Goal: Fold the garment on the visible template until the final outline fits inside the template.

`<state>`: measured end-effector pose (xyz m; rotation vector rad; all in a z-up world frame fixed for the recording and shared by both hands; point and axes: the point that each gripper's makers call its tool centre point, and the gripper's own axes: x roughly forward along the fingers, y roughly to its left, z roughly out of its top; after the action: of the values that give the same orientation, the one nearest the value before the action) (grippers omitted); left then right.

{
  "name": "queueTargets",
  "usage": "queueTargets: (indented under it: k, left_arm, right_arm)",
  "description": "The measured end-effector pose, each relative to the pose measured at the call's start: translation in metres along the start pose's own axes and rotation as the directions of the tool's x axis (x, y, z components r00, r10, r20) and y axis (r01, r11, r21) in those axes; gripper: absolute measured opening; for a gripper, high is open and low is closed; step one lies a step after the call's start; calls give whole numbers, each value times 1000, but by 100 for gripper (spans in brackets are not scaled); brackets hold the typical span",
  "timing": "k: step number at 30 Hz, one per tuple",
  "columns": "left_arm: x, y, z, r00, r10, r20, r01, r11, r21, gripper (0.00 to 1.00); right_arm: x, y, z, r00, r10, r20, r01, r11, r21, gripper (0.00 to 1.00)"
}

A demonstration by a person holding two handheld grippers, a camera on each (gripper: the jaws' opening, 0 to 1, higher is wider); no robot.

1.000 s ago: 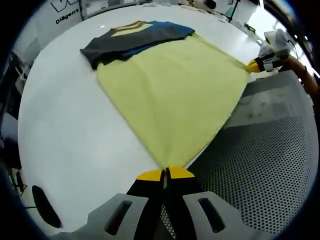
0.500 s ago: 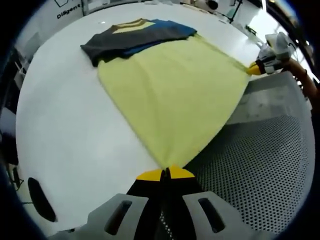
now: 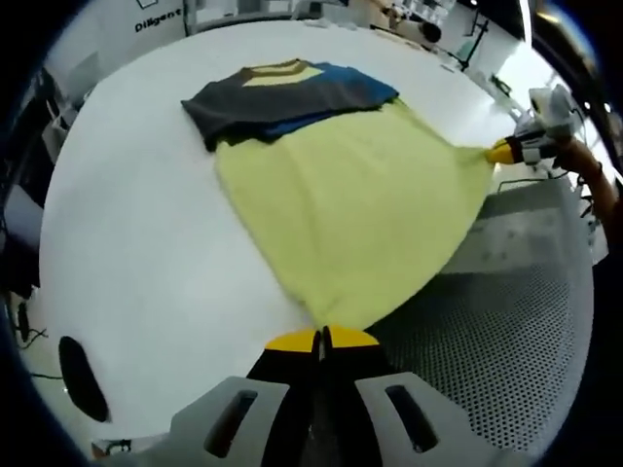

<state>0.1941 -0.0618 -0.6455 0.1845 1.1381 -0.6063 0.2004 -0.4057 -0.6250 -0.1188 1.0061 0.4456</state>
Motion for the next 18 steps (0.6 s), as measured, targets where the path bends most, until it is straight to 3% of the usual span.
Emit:
queueTargets:
  k: [10,18]
  left_arm:
    - [-18,22,47,992,60,108,-60,998,-4,2]
    - [-24,32,68,982,76,172,-68,996,-50,2]
  right_arm:
    - [-14,-8,40,995,-28,96,29,1000,-4,0]
    - [-19,-15,69,984,-57,166,56,998,10,0]
